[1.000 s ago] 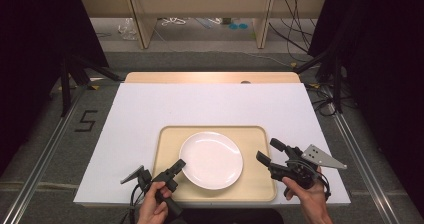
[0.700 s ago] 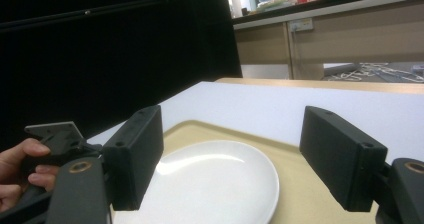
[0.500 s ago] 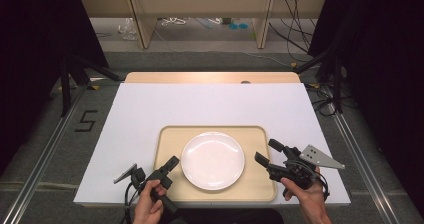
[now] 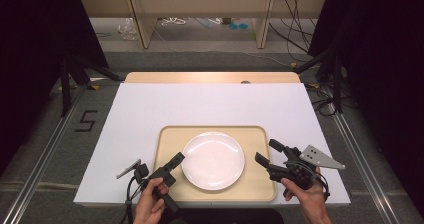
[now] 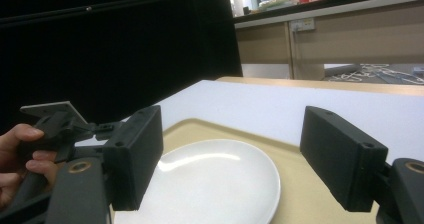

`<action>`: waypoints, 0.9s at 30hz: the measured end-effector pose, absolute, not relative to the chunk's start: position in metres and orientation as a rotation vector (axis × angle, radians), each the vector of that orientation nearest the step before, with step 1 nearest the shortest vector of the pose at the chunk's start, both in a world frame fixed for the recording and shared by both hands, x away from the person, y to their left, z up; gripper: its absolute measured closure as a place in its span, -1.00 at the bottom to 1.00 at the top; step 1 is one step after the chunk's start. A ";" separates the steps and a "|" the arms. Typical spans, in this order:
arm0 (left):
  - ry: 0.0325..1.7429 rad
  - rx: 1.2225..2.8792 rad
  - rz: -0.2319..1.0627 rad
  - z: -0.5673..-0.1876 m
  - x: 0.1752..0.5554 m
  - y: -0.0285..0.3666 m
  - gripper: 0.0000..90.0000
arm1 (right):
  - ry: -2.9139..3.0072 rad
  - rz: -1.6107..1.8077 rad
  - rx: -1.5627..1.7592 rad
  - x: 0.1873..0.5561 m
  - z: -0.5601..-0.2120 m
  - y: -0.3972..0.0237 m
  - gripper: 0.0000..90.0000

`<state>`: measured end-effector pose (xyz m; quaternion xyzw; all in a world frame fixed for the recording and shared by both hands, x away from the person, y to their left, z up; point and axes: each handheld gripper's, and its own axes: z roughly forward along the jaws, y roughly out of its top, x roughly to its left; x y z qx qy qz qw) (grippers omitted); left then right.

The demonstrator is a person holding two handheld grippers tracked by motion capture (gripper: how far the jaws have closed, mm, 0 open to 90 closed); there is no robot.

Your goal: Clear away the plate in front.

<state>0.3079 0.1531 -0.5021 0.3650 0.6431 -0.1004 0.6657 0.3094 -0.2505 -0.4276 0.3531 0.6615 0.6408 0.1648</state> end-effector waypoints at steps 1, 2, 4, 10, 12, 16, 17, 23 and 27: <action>1.446 0.835 -0.221 -0.500 0.308 0.153 0.30 | 1.886 1.820 1.008 0.309 -0.428 -0.250 -0.42; 1.440 0.841 -0.217 -0.499 0.308 0.153 0.26 | 1.885 1.834 1.004 0.309 -0.428 -0.250 -0.42; 1.421 0.853 -0.206 -0.495 0.310 0.153 0.20 | 1.879 1.821 0.996 0.310 -0.429 -0.250 -0.42; 1.356 0.973 -0.093 -0.484 0.311 0.157 0.05 | 1.882 1.811 1.011 0.310 -0.429 -0.250 -0.42; 1.331 1.035 0.015 -0.479 0.311 0.159 -0.01 | 1.882 1.816 1.003 0.310 -0.429 -0.250 -0.42; 1.306 1.116 0.102 -0.471 0.309 0.165 -0.17 | 1.886 1.811 1.015 0.310 -0.430 -0.250 -0.42; 1.297 1.143 0.133 -0.468 0.309 0.165 -0.19 | 1.884 1.806 1.015 0.310 -0.430 -0.250 -0.42; 1.225 1.238 0.254 -0.457 0.306 0.162 -0.28 | 1.884 1.811 1.009 0.310 -0.430 -0.250 -0.42; 1.180 1.296 0.299 -0.452 0.304 0.160 -0.33 | 1.883 1.814 1.006 0.310 -0.430 -0.250 -0.42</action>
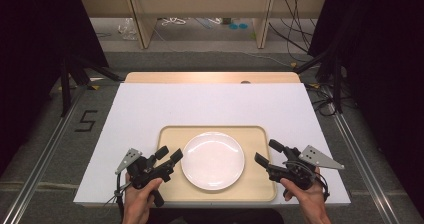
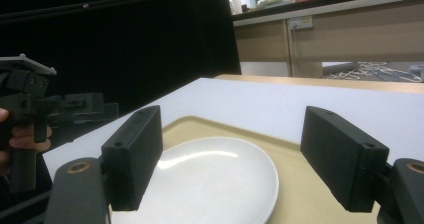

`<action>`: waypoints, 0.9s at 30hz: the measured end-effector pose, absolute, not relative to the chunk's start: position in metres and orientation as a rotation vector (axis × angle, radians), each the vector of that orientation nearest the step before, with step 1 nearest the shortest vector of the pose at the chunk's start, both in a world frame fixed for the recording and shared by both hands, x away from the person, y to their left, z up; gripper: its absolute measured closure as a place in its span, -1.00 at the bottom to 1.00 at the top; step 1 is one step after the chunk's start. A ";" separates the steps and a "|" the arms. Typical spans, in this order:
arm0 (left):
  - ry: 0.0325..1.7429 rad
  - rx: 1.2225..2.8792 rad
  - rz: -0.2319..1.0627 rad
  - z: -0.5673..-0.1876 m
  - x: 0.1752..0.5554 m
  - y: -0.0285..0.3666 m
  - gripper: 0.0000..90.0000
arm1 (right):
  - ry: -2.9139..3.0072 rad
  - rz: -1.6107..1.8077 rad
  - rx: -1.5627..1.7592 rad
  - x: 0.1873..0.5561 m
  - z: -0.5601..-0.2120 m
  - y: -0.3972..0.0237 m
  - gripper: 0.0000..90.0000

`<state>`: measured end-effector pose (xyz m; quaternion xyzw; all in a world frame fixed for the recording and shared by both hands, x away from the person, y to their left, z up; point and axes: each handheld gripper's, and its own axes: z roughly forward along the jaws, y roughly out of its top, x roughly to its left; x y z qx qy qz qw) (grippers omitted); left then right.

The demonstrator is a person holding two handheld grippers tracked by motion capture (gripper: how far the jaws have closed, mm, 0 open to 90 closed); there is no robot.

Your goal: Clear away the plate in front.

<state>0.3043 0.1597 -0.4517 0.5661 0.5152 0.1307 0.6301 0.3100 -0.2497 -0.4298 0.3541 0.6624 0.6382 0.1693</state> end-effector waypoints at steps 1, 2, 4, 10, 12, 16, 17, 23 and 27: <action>1.176 1.308 0.312 -0.451 0.304 0.159 -0.33 | 1.884 1.814 1.006 0.310 -0.430 -0.250 -0.42; 1.165 1.319 0.317 -0.450 0.303 0.159 -0.34 | 1.875 1.823 1.004 0.310 -0.430 -0.249 -0.42; 1.146 1.339 0.347 -0.447 0.302 0.159 -0.36 | 1.883 1.811 1.006 0.310 -0.430 -0.250 -0.42; 1.095 1.391 0.427 -0.441 0.295 0.162 -0.39 | 1.897 1.814 1.007 0.309 -0.429 -0.249 -0.43; 1.084 1.421 0.477 -0.440 0.291 0.164 -0.39 | 1.893 1.816 1.001 0.309 -0.429 -0.249 -0.43; 1.071 1.464 0.545 -0.437 0.284 0.166 -0.41 | 1.886 1.808 0.995 0.309 -0.429 -0.249 -0.43; 1.063 1.463 0.548 -0.436 0.281 0.166 -0.42 | 1.885 1.804 0.995 0.309 -0.429 -0.249 -0.43; 1.057 1.449 0.540 -0.434 0.277 0.168 -0.42 | 1.894 1.810 0.987 0.308 -0.429 -0.248 -0.43; 1.054 1.469 0.549 -0.435 0.275 0.168 -0.46 | 1.894 1.808 0.994 0.309 -0.430 -0.248 -0.43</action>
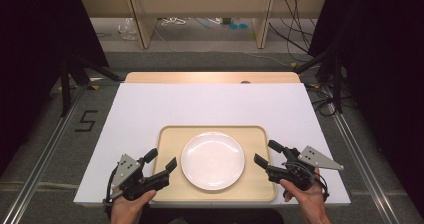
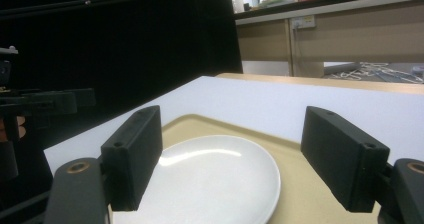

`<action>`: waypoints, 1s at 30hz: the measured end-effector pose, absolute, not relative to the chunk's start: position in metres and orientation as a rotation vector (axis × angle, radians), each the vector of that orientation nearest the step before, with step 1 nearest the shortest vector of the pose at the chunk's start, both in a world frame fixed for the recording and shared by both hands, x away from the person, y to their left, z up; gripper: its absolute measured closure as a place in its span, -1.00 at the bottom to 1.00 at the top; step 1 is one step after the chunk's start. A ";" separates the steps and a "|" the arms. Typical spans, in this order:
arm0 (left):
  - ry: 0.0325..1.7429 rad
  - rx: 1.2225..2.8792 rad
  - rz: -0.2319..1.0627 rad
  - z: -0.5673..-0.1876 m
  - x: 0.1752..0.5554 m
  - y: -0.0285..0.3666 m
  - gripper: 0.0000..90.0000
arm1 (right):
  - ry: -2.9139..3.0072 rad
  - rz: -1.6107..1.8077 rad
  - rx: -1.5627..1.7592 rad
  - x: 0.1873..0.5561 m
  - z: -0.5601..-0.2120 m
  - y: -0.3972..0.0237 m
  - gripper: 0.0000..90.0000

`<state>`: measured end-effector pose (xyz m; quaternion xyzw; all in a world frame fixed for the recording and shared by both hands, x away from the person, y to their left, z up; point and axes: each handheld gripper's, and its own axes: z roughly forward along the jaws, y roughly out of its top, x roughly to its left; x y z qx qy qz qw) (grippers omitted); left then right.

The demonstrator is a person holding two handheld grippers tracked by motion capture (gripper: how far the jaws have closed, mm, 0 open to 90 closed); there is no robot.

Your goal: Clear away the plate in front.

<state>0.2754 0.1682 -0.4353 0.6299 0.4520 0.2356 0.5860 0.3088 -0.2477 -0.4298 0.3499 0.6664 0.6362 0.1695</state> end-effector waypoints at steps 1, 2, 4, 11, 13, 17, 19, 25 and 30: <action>1.053 1.471 0.546 -0.435 0.275 0.168 -0.48 | 1.896 1.812 0.987 0.309 -0.430 -0.248 -0.43; 1.050 1.473 0.545 -0.435 0.275 0.168 -0.51 | 1.899 1.806 0.989 0.308 -0.430 -0.249 -0.43; 1.044 1.482 0.549 -0.434 0.274 0.166 -0.53 | 1.896 1.803 0.988 0.309 -0.430 -0.249 -0.43; 0.995 1.487 0.551 -0.431 0.270 0.165 -0.65 | 1.904 1.798 0.992 0.307 -0.430 -0.248 -0.43; 0.987 1.487 0.559 -0.430 0.268 0.166 -0.65 | 1.896 1.794 0.977 0.308 -0.430 -0.249 -0.43; 1.009 1.469 0.570 -0.431 0.269 0.169 -0.65 | 1.905 1.801 0.978 0.307 -0.429 -0.247 -0.43; 1.019 1.466 0.572 -0.432 0.269 0.171 -0.65 | 1.905 1.799 0.975 0.308 -0.430 -0.247 -0.43; 1.022 1.453 0.577 -0.430 0.268 0.172 -0.65 | 1.892 1.794 0.958 0.308 -0.430 -0.246 -0.43; 1.026 1.449 0.576 -0.430 0.267 0.172 -0.65 | 1.911 1.801 0.968 0.305 -0.427 -0.244 -0.43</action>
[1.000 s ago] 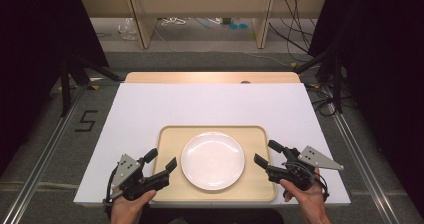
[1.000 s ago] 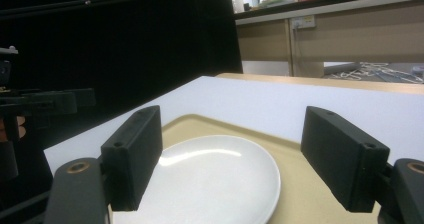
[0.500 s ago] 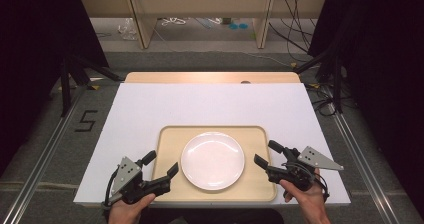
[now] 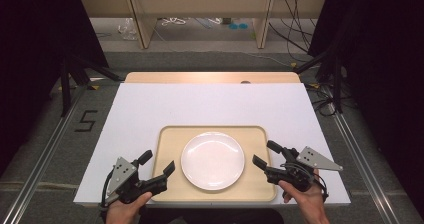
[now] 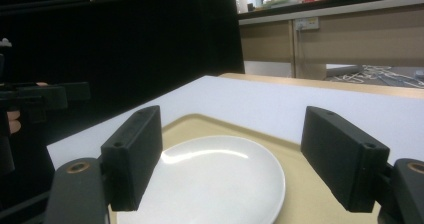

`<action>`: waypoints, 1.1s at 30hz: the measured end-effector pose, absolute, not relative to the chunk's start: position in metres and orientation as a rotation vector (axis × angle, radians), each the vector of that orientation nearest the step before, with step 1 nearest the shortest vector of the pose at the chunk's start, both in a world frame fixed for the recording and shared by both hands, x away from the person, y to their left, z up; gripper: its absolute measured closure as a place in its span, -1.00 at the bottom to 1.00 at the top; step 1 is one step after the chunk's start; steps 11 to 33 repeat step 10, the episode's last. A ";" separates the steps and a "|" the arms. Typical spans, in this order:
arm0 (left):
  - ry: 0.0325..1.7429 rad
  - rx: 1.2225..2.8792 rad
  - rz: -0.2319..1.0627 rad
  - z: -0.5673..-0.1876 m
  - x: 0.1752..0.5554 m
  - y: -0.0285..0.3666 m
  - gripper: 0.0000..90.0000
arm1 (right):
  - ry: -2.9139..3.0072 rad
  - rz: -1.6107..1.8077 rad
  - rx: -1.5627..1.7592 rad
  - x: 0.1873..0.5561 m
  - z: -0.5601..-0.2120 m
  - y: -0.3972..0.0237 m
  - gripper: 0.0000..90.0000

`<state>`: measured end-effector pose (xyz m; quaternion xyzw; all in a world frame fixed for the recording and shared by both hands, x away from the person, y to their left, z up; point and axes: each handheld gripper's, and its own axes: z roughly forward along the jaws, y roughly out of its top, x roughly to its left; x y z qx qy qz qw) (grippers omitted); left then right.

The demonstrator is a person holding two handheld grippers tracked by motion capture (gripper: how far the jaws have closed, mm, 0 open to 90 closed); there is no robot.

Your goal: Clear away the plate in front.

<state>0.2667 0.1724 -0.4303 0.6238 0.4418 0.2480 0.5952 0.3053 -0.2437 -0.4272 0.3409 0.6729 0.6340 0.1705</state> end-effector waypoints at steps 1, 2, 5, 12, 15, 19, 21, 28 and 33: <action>1.028 1.450 0.576 -0.430 0.267 0.173 -0.65 | 1.916 1.804 0.974 0.305 -0.427 -0.244 -0.43; 1.027 1.449 0.578 -0.430 0.267 0.173 -0.65 | 1.914 1.815 0.976 0.306 -0.428 -0.243 -0.43; 1.028 1.437 0.582 -0.430 0.268 0.174 -0.65 | 1.908 1.799 0.971 0.306 -0.428 -0.244 -0.43; 1.038 1.431 0.578 -0.431 0.268 0.175 -0.65 | 1.910 1.800 0.965 0.307 -0.428 -0.245 -0.43; 1.038 1.431 0.578 -0.431 0.268 0.175 -0.65 | 1.910 1.800 0.965 0.307 -0.428 -0.245 -0.43; 1.038 1.431 0.578 -0.431 0.268 0.175 -0.65 | 1.910 1.800 0.965 0.307 -0.428 -0.245 -0.43; 1.038 1.431 0.578 -0.431 0.268 0.175 -0.65 | 1.910 1.800 0.965 0.307 -0.428 -0.245 -0.43; 1.038 1.431 0.578 -0.431 0.268 0.175 -0.65 | 1.910 1.800 0.965 0.307 -0.428 -0.245 -0.43; 1.038 1.431 0.578 -0.431 0.268 0.175 -0.65 | 1.910 1.800 0.965 0.307 -0.428 -0.245 -0.43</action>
